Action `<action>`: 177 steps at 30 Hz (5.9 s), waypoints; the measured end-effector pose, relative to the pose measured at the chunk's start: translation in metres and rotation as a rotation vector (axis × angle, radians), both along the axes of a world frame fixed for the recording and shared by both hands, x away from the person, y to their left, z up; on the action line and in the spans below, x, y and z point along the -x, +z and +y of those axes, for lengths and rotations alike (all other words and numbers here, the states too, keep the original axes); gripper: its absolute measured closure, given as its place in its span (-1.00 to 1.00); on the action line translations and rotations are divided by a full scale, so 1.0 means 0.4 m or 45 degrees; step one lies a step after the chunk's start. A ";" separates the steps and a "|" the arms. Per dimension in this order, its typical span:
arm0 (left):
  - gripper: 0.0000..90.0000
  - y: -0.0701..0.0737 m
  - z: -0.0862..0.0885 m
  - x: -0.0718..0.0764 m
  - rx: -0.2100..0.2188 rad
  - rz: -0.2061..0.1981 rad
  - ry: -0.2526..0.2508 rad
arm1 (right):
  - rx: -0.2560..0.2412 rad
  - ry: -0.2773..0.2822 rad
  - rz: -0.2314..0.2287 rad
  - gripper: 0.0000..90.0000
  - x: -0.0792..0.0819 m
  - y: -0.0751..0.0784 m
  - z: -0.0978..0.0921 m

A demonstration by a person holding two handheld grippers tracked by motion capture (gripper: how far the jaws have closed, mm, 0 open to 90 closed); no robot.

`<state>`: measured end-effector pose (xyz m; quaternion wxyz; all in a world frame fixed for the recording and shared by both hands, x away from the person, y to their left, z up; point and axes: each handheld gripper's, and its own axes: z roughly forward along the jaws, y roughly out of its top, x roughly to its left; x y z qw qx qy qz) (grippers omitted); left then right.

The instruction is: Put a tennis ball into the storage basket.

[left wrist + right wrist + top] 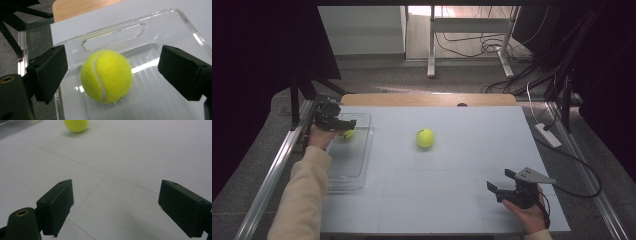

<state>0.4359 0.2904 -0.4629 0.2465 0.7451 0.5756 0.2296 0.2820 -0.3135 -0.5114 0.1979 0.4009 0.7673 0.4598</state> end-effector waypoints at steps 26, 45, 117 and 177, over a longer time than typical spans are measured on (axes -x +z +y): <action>-0.81 0.095 -0.028 0.120 0.273 -0.275 -0.201 | -0.041 -0.041 0.006 -0.71 -0.007 0.003 -0.021; -0.80 0.100 -0.064 0.199 0.378 -0.360 -0.357 | -0.024 -0.068 0.017 -0.71 -0.001 -0.001 -0.015; -0.81 0.051 -0.288 0.223 0.369 -0.303 -0.593 | -0.012 -0.008 0.006 -0.71 -0.010 0.000 0.000; -0.83 0.018 -0.493 0.049 0.239 -0.089 -0.623 | -0.024 -0.007 0.016 -0.71 -0.008 -0.003 -0.008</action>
